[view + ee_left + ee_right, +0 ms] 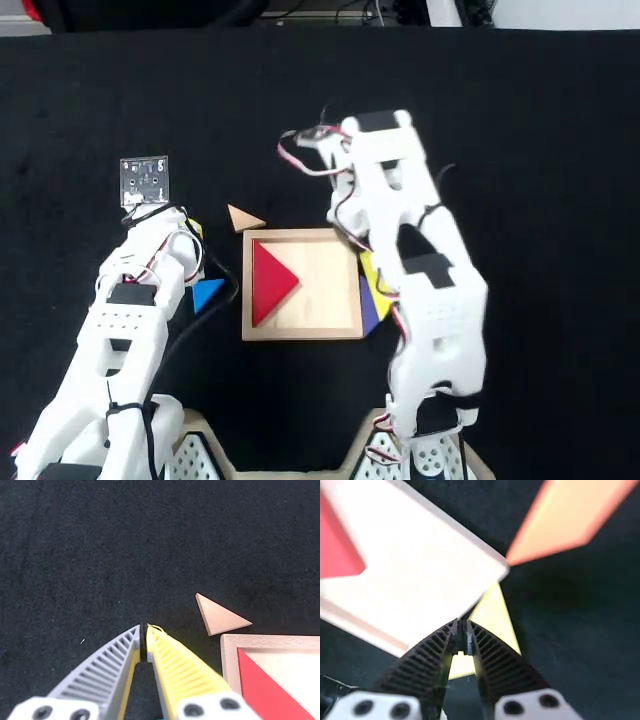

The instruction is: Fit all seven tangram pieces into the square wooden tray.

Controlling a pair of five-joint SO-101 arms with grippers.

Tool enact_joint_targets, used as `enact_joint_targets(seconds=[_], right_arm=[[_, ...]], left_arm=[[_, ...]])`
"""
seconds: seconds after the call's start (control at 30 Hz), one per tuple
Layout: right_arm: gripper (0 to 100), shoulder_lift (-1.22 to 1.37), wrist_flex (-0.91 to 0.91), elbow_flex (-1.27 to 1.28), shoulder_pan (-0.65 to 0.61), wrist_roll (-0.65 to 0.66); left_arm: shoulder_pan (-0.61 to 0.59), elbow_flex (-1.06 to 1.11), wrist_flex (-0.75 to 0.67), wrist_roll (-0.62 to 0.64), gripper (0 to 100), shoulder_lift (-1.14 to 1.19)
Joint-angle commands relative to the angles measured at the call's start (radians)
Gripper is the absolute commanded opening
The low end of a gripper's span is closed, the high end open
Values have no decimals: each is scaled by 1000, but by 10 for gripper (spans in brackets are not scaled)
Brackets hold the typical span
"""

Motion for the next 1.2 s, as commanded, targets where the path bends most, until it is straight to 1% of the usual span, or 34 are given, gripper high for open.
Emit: enact_joint_targets(seconds=[0.0,0.1,0.2,0.3,0.33,0.4,0.53,0.6,0.7,0.83,0.93,1.17], right_arm=[[11,-237,32,51,35,28],[11,-437,-34,283,35,34],[11,-645,-204,561,46,31],[11,-785,-385,777,58,-54],[12,-797,-410,811,63,-86],[37,-782,-408,822,69,-143],[212,-685,-359,799,69,-258],[263,-627,-350,785,69,-301],[266,-544,-361,773,69,-327],[266,-467,-361,771,66,-327],[266,-446,-362,771,66,-327],[266,-437,-442,773,69,-327]], left_arm=[[-12,-8,-15,11,41,-12],[-12,-8,-15,11,41,-12],[-12,-8,-15,11,41,-12],[-12,-7,-15,11,41,-12],[-10,-7,-14,11,41,-12],[-7,-7,-12,11,41,-11],[-5,-5,-11,11,41,-8],[-7,-5,-11,11,41,-8],[-10,-5,-11,11,41,-8],[-10,-5,-14,11,41,-8],[-10,-8,-15,11,41,-8],[-10,-8,-15,11,41,-9]])
